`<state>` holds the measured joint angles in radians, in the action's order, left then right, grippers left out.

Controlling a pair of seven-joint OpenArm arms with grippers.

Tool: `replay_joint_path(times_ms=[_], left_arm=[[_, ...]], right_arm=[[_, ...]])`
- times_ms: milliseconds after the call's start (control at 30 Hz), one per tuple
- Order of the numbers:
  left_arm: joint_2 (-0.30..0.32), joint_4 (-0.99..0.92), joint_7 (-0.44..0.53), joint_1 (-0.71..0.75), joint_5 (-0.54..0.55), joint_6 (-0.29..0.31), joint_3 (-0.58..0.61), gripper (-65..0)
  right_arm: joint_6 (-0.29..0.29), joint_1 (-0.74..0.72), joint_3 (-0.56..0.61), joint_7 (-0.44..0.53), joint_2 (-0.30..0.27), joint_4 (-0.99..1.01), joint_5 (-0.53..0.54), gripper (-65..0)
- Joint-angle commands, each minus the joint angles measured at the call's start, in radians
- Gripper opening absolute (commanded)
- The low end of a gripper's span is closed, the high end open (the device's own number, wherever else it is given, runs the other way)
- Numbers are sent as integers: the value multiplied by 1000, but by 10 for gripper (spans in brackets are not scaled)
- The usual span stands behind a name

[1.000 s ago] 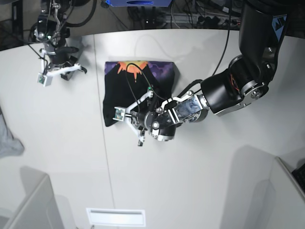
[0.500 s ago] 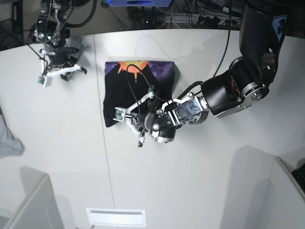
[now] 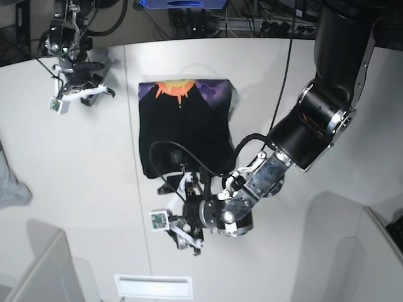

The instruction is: Fold the T-shirt properly

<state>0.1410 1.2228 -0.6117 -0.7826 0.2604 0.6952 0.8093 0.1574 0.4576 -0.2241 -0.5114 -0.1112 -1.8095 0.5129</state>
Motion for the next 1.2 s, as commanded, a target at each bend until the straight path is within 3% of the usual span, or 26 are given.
replay_joint_path(times_ms=[0,100,167,267,300,367,467,567,667,800,967,1167], left_arm=[[6,56,14,7,9,3,-61,-194],[78,220,-60,124,7,3,-238,-245],[138,360,-95,229,7,3,-351,-380],[230,519,-95,388,7,3,-506,-634],[253,572,-95,446,7,3,-562,-650],[291,639,-92,573,9,3,-677,-650],[300,682,-29,777,12,3,-858,-650],[300,691,143,989,10,3,-1003,-650],[302,690,335,1159,9,3,-1094,-650],[302,688,530,1373,9,3,-1197,-650],[297,682,560,1594,9,3,-1295,-650],[257,645,565,1776,9,3,-1301,-650]], right_arm=[[-12,-3,-4,23,-9,-13,-3,-650],[-126,-1,-10,23,-12,-14,-4,-650],[-195,2,-14,23,-8,-14,-7,-650],[-226,2,-14,23,-8,-16,-9,-650],[-227,2,-14,23,-12,-16,-9,-650],[-229,2,-14,24,-14,-17,-9,-650],[-230,11,-13,24,-34,-52,-9,-650],[-249,43,-10,24,-46,-126,-9,-650],[-324,77,-16,30,-46,-181,-9,-650],[-379,154,-16,112,-48,-191,-9,-650],[-384,275,-48,195,-78,-194,-9,-650],[-384,390,-84,219,-77,-194,-7,-650]])
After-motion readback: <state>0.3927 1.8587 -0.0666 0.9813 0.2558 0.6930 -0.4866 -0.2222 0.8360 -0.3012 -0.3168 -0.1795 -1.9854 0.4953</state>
